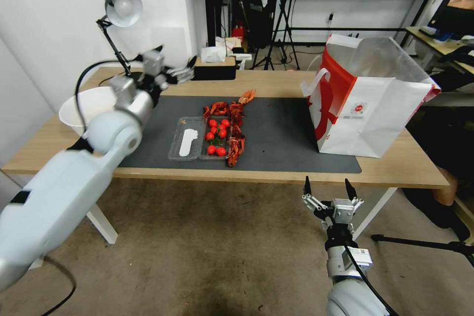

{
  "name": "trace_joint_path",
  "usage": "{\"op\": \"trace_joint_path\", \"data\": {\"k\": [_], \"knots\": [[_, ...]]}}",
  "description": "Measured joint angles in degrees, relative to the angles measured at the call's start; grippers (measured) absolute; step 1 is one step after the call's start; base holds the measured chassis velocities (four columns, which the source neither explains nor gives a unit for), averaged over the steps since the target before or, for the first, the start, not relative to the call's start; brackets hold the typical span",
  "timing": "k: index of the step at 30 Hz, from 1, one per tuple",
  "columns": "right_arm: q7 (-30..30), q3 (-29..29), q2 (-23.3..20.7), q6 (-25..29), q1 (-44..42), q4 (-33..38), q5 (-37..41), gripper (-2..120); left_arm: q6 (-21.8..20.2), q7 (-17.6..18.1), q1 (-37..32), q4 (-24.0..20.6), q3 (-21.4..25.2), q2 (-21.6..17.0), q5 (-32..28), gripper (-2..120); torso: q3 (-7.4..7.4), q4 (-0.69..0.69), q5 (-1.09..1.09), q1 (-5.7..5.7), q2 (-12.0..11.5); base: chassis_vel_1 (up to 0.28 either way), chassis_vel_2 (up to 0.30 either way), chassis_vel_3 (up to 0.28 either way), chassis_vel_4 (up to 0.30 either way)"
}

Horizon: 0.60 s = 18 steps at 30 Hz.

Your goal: Pick up the trash from the table and place it into the takeout bag.

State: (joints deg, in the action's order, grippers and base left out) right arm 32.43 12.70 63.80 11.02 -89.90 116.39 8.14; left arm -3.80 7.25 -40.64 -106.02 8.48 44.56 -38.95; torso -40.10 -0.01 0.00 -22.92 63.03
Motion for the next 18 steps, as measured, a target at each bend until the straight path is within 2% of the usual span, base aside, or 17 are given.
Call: {"op": "trace_joint_path", "data": {"k": [4,6,18], "knots": [[0.0,-0.04,0.01,0.04,0.04,-0.14,-0.06,100,0.84,0.24,-4.91,-1.69,3.36,0.07,0.87,100,0.0,0.01,-0.02,0.0,0.0,0.0,0.0,0.0,0.0],[-0.01,-0.08,0.05,0.18,0.0,-0.25,-0.2,100,1.78,0.23,-10.11,-2.92,6.83,0.7,2.24,100,0.0,0.01,-0.01,0.0,0.0,0.0,0.0,0.0,0.0],[0.02,-0.36,0.35,0.66,-0.4,-0.82,-1.15,100,4.79,0.09,-23.81,-4.82,16.15,3.0,4.34,100,-0.01,0.0,0.01,0.0,0.0,0.0,0.0,0.0,0.0]]}}
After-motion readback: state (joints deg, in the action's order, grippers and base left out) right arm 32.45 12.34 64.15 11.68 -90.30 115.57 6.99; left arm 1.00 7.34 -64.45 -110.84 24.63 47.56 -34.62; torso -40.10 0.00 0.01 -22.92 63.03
